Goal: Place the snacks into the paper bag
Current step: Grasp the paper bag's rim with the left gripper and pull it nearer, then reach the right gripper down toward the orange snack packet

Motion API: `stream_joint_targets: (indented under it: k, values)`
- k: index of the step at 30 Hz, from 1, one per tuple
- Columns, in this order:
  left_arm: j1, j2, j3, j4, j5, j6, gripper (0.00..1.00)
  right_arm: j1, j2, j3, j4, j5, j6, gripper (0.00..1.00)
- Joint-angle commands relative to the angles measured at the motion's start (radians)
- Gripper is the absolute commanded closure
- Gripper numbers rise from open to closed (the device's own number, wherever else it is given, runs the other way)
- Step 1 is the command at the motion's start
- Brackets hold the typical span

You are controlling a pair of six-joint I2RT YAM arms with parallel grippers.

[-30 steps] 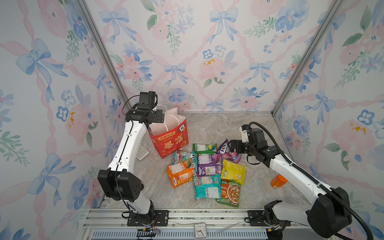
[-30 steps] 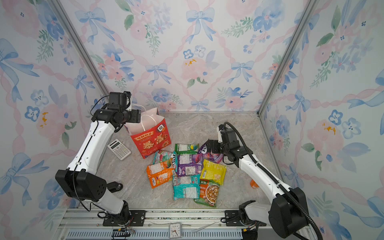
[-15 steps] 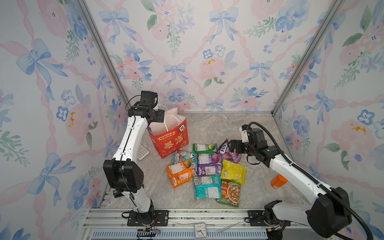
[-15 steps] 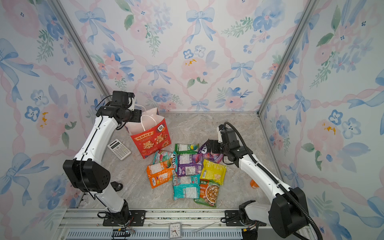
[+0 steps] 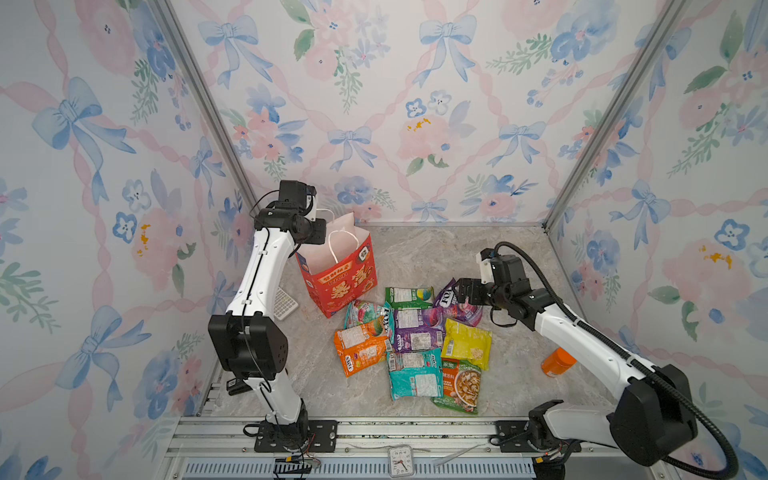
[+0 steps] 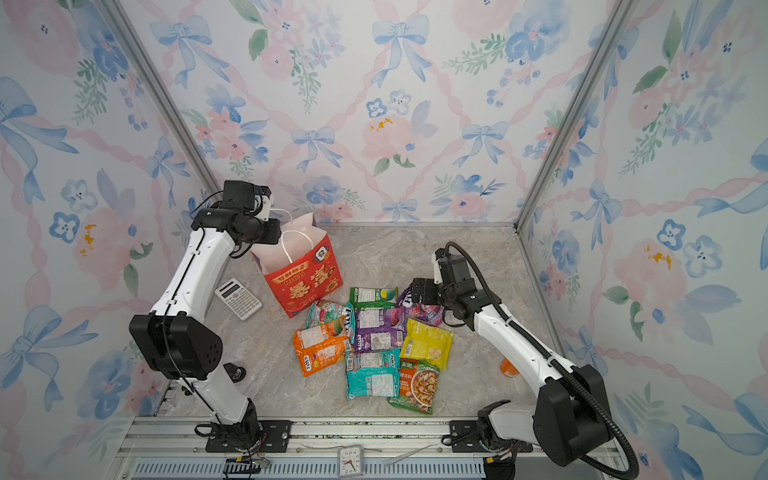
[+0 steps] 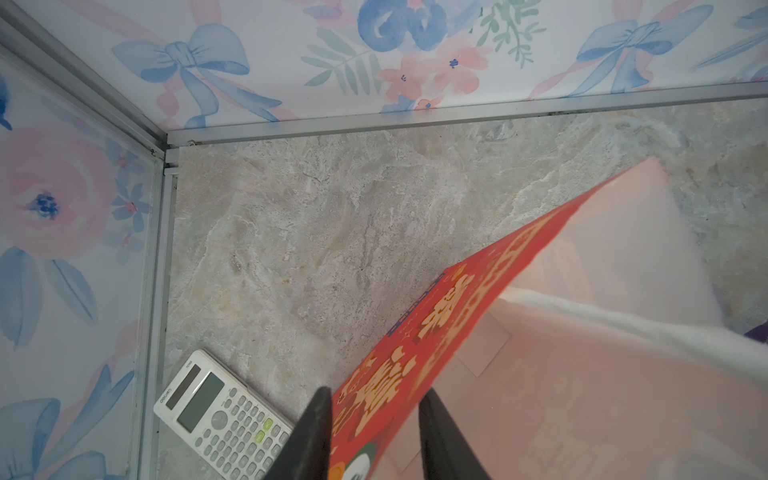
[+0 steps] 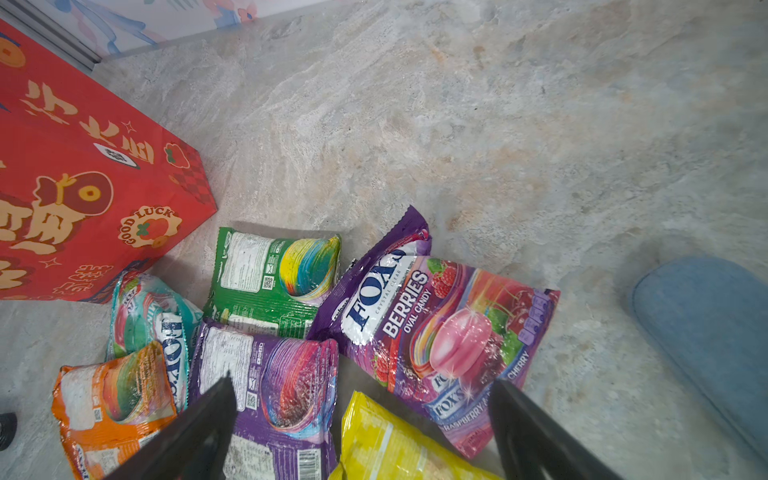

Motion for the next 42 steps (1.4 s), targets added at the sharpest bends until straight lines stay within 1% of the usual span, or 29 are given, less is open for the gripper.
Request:
stream_joint_targets:
  k: [1, 4, 8, 9, 13, 15, 17, 18, 20, 23, 24, 26, 29, 33, 35, 38, 42]
  values:
    - [0.007, -0.027, -0.001, -0.031, 0.044, -0.007, 0.68, 0.016, 0.032, 0.044, 0.011, -0.017, 0.013, 0.03]
    - [0.007, -0.049, -0.028, -0.031, 0.05, -0.011, 0.71, 0.02, 0.053, 0.058, 0.011, -0.027, 0.019, 0.02]
    - [0.007, -0.072, -0.056, -0.031, 0.048, -0.018, 0.83, 0.038, 0.067, 0.069, 0.023, -0.04, 0.024, 0.0]
    - [0.007, -0.081, -0.059, -0.031, 0.048, -0.017, 0.85, 0.043, 0.073, 0.075, 0.025, -0.04, 0.022, 0.0]
    - [0.008, -0.088, -0.059, -0.031, 0.033, -0.013, 0.84, 0.058, 0.099, 0.097, 0.019, -0.064, 0.012, 0.05]
    - [0.007, -0.082, -0.057, -0.03, 0.023, -0.011, 0.8, 0.066, 0.117, 0.112, 0.011, -0.099, 0.0, 0.09]
    - [0.006, -0.071, -0.056, -0.031, 0.017, -0.01, 0.72, 0.072, 0.133, 0.125, -0.001, -0.131, -0.019, 0.12]
    - [0.007, -0.065, -0.055, -0.03, 0.016, -0.009, 0.68, 0.078, 0.144, 0.135, -0.013, -0.152, -0.04, 0.13]
    - [0.008, -0.053, -0.053, -0.029, 0.012, -0.012, 0.55, 0.086, 0.165, 0.157, -0.044, -0.181, -0.076, 0.14]
    - [0.011, -0.038, -0.044, -0.03, 0.002, -0.015, 0.43, 0.098, 0.202, 0.191, -0.103, -0.223, -0.137, 0.15]
    - [0.013, -0.033, -0.04, -0.03, 0.002, -0.016, 0.41, 0.102, 0.215, 0.199, -0.119, -0.234, -0.156, 0.15]
    - [0.017, -0.027, -0.034, -0.03, 0.003, -0.019, 0.4, 0.107, 0.235, 0.216, -0.143, -0.26, -0.181, 0.16]
    - [0.025, -0.018, -0.034, -0.03, 0.02, -0.023, 0.5, 0.125, 0.261, 0.239, -0.161, -0.301, -0.199, 0.17]
    - [0.024, -0.015, -0.04, -0.03, 0.034, -0.029, 0.7, 0.187, 0.288, 0.263, -0.17, -0.31, -0.214, 0.18]
    - [0.024, -0.017, -0.042, -0.029, 0.036, -0.029, 0.78, 0.214, 0.298, 0.265, -0.168, -0.308, -0.209, 0.18]
    - [0.024, -0.028, -0.043, -0.028, 0.043, -0.033, 0.83, 0.249, 0.308, 0.267, -0.157, -0.311, -0.204, 0.19]
    - [0.024, -0.043, -0.043, -0.028, 0.071, -0.034, 0.9, 0.296, 0.334, 0.299, -0.18, -0.3, -0.235, 0.2]
